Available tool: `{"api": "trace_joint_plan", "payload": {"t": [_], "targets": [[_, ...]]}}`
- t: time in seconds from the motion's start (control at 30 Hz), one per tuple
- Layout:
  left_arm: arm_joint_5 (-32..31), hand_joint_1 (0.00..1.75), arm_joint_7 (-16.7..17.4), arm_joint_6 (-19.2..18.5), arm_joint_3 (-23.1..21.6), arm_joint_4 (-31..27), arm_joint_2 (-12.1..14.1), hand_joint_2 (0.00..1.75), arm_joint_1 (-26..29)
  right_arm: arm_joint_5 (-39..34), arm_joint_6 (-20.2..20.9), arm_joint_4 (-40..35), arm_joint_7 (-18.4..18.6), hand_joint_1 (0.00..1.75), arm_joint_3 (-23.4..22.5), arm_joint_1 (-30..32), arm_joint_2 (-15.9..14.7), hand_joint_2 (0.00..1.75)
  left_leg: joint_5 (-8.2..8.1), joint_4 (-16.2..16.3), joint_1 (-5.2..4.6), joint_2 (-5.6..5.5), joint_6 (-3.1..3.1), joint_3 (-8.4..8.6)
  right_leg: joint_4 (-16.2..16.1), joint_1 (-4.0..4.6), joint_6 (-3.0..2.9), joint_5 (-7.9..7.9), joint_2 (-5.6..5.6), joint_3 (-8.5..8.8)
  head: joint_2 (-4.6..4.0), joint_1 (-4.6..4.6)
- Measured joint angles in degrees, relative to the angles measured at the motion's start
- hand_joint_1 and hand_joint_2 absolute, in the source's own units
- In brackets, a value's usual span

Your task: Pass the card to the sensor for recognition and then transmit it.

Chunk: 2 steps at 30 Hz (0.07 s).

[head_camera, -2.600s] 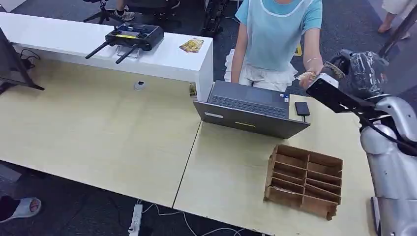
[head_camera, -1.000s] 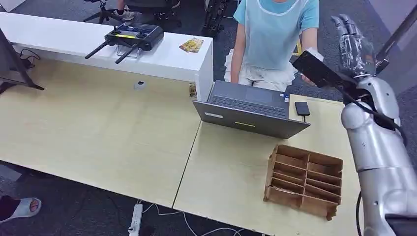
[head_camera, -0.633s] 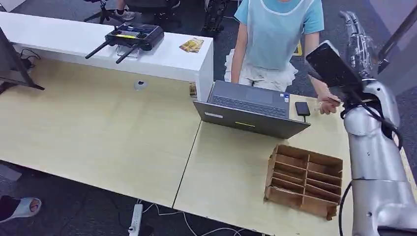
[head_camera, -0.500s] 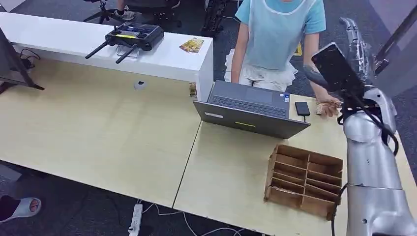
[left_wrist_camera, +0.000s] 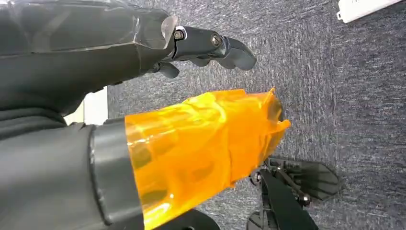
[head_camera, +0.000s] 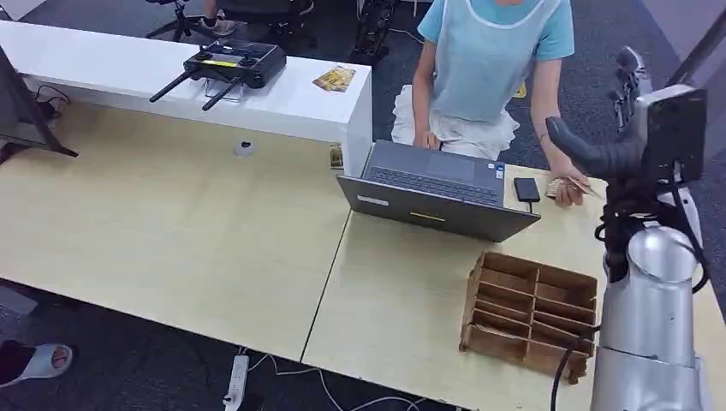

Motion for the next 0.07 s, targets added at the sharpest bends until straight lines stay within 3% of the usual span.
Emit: {"api": "trace_joint_plan", "payload": {"t": [0.07], "targets": [[0.2, 0.0, 0.0, 0.0, 0.0, 0.0, 0.1, 0.0, 0.1, -6.0, 1.7, -1.1, -0.9, 0.0, -0.7, 2.1, 0.0, 1.75, 0.0, 0.0, 0.0, 0.01, 0.0, 0.0, 0.0, 0.0, 0.0, 0.0, 0.03, -0.01, 0.0, -0.02]]}}
